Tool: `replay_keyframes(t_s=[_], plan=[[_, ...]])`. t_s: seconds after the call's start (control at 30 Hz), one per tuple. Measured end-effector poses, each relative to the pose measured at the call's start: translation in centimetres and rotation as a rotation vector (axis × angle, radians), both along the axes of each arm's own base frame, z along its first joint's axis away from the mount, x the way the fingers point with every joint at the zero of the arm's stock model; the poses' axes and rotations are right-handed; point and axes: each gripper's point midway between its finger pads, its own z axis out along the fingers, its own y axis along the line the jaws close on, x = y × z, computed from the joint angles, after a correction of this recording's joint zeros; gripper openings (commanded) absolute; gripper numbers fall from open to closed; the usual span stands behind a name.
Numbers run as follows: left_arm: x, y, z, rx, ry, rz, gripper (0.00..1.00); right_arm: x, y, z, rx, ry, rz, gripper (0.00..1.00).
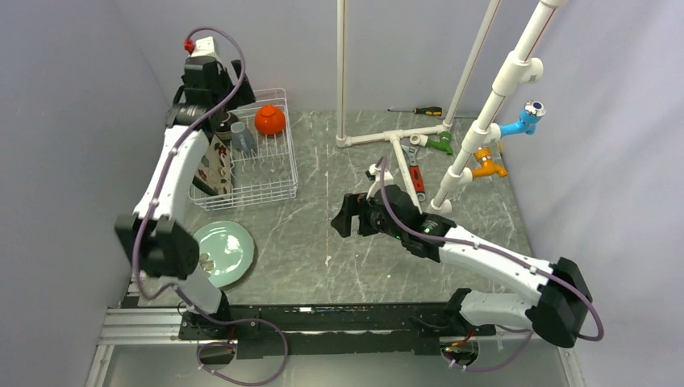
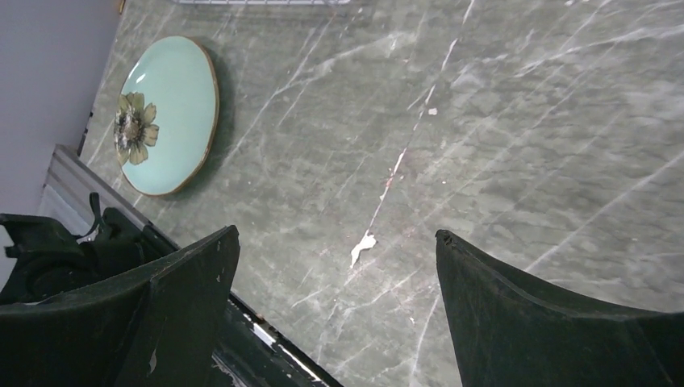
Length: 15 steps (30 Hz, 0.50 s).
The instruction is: Load the mixed dishes into the dish rack
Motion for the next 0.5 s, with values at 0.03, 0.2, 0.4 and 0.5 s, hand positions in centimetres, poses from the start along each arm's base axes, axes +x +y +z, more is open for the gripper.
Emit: replay_keyframes(t_s=[0.03, 0.2, 0.4, 0.5], plan=[[-1.4, -0.4, 1.4, -0.016, -0.028, -0.013, 0.99, 0.0, 0.5, -0.5, 0.001, 0.014, 0.009, 0.93], [-10.9, -3.3, 4.5, -0.064, -0.177, -0.117, 0.99, -0.7, 3.9, -1.9, 0.058, 0.071, 0.072, 0.93], [-17.8, -6.4, 4.8, -0.016, -0.312, -0.287, 0.99, -2.7, 9.6, -4.6, 0.144, 0.180, 0.140, 0.93], [-18.6, -7.5, 4.7, 0.036, -0.347, -0.345, 0.99, -3.5, 11.9, -7.2, 0.171, 0.268, 0.151, 0.89]])
